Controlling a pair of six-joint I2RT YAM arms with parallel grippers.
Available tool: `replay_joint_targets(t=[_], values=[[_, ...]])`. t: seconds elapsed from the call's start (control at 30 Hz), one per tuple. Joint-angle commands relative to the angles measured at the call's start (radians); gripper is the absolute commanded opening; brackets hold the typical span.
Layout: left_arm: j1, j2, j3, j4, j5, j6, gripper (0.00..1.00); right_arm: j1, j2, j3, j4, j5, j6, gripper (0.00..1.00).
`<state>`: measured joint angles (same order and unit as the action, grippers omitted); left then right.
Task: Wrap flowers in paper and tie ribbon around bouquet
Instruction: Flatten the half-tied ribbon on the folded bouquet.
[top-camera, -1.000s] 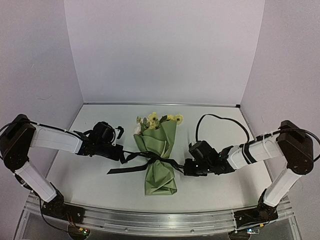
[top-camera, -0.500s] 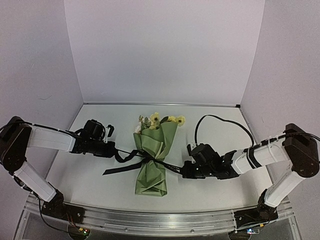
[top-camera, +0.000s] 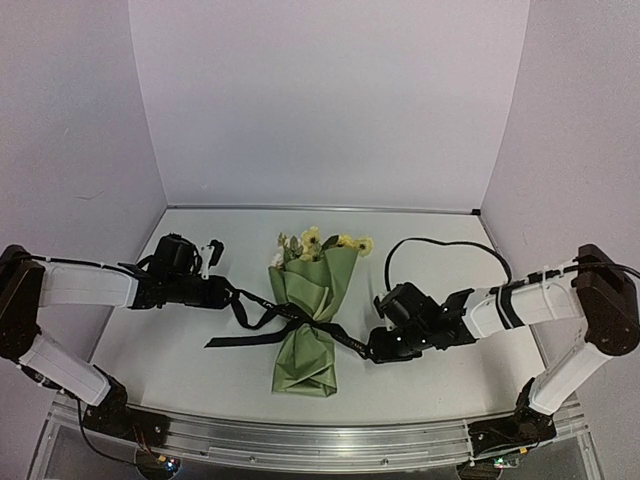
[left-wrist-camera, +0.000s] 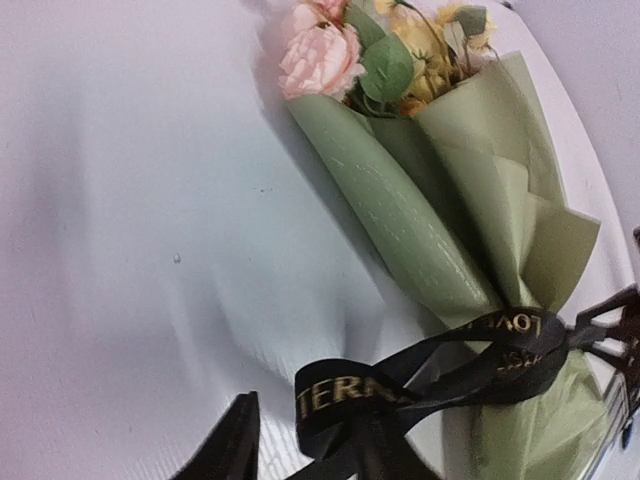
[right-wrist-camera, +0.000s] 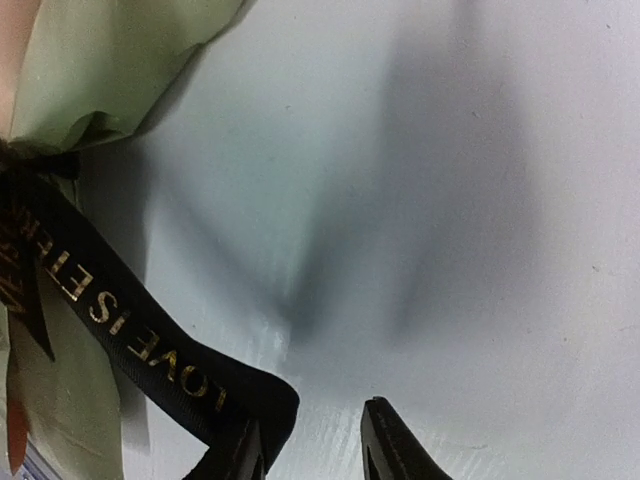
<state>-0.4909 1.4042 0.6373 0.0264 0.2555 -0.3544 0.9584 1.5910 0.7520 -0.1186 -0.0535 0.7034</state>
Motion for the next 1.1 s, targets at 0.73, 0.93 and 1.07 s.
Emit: replay_joint_targets(t=[0.73, 0.93, 1.07], values=[[-0.282, 0.068, 0.294, -0.07, -0.04, 0.094, 0.62, -0.109, 0.052, 0.393, -0.272, -0.415, -0.308, 0.62], [-0.365, 0.185, 0.365, -0.009, 0.01, 0.126, 0.57, -0.11, 0.122, 0.423, -0.264, -0.424, -0.286, 0.58], [-0.382, 0.261, 0.426, -0.012, 0.04, 0.151, 0.5, -0.11, 0.162, 0.429, -0.241, -0.425, -0.267, 0.53]])
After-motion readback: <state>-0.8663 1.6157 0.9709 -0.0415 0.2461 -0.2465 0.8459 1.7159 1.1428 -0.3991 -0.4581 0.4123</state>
